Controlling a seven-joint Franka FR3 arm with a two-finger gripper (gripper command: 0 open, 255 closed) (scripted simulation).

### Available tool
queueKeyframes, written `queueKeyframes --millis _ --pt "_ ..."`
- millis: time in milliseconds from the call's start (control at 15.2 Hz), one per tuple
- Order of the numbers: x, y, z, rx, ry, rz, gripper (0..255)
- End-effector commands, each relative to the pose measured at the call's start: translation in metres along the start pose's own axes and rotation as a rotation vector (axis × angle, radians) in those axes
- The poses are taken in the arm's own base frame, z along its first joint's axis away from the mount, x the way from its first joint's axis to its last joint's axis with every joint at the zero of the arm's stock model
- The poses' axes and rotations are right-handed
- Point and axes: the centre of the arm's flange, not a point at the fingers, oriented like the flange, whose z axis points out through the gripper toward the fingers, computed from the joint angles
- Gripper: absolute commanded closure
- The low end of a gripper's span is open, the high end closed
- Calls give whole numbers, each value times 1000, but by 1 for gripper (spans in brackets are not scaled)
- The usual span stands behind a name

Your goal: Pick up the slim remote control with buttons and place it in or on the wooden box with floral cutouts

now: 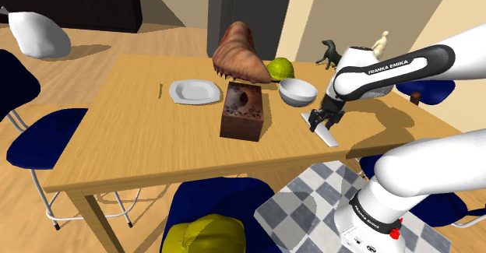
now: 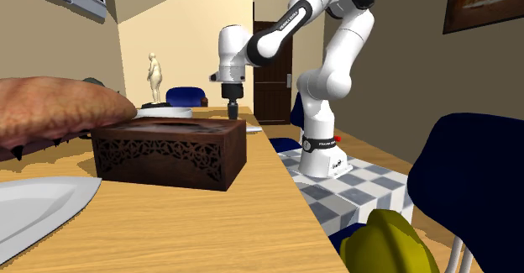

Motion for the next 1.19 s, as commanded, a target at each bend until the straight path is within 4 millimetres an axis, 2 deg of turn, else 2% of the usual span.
queueKeyframes --millis 0,1122 --pt "-1 0 -10 0 0 0 255" --pt "0 -1 -99 0 0 0 255"
